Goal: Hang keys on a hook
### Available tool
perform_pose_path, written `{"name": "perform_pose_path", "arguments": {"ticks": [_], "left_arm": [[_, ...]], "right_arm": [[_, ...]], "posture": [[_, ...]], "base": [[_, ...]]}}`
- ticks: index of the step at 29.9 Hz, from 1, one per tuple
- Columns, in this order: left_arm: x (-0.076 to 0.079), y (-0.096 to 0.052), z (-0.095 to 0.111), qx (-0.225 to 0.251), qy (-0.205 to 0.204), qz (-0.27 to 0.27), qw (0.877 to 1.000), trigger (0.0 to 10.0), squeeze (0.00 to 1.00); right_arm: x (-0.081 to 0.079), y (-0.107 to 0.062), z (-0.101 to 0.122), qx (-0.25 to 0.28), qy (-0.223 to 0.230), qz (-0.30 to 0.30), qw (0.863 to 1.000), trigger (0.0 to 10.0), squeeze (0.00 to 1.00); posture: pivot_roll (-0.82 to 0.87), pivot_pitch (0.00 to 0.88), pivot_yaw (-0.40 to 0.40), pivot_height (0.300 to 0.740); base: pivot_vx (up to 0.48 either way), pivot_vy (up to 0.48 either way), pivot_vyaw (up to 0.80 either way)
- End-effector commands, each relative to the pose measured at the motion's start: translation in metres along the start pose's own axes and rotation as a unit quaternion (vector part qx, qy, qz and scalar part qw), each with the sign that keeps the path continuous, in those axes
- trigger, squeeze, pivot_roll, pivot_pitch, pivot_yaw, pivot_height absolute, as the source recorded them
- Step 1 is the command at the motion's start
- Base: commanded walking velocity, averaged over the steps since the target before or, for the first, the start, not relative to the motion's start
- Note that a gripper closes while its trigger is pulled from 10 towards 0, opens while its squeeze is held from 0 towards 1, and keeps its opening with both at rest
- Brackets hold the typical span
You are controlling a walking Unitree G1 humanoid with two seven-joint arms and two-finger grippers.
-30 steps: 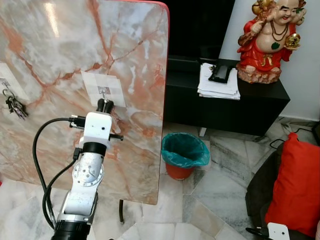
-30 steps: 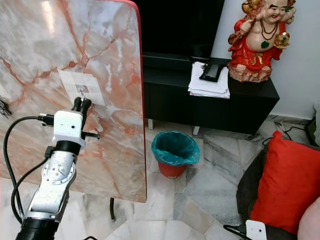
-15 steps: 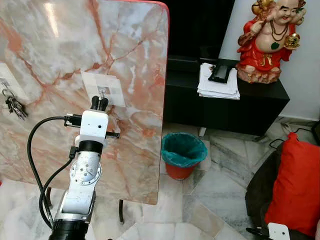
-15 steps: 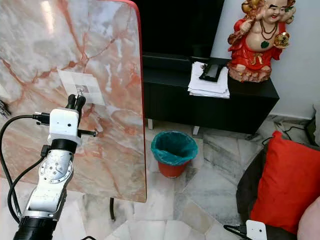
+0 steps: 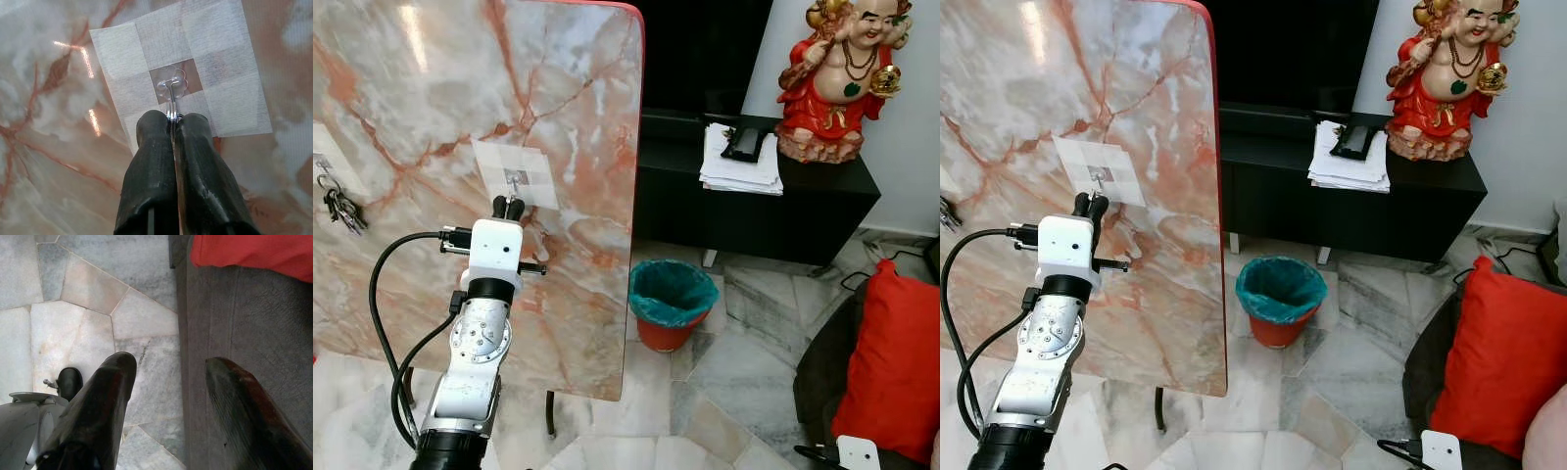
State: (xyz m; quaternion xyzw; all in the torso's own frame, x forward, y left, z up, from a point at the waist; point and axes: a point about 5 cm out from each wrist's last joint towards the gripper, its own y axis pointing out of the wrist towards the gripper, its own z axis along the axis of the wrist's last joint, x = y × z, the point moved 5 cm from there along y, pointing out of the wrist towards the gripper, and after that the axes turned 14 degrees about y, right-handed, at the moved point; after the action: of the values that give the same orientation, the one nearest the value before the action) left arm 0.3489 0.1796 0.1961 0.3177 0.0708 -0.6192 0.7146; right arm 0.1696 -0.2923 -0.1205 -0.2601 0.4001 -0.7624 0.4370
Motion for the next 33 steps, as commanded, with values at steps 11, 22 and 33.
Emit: {"name": "perform_pose_path", "arguments": {"ticks": [11, 22, 33], "left_arm": [[0.010, -0.010, -0.011, -0.026, -0.004, -0.034, 0.999, 10.0, 0.00], [0.006, -0.004, 0.017, 0.037, -0.009, -0.029, 0.999, 10.0, 0.00], [-0.005, 0.008, 0.022, 0.043, 0.006, -0.004, 0.999, 10.0, 0.00]], "right_arm": [[0.002, 0.000, -0.002, -0.001, 0.004, -0.002, 1.000, 10.0, 0.00], [0.002, 0.000, 0.000, 0.001, 0.004, -0.003, 1.000, 10.0, 0.00], [0.003, 0.000, 0.000, 0.000, 0.005, -0.004, 1.000, 10.0, 0.00]], "posture": [[0.05, 0.050, -0.056, 0.740], [0.05, 0.050, -0.057, 0.740], [0.05, 0.051, -0.056, 0.740]], "base": [[0.000, 0.000, 0.00], [0.000, 0.000, 0.00], [0.000, 0.000, 0.00]]}}
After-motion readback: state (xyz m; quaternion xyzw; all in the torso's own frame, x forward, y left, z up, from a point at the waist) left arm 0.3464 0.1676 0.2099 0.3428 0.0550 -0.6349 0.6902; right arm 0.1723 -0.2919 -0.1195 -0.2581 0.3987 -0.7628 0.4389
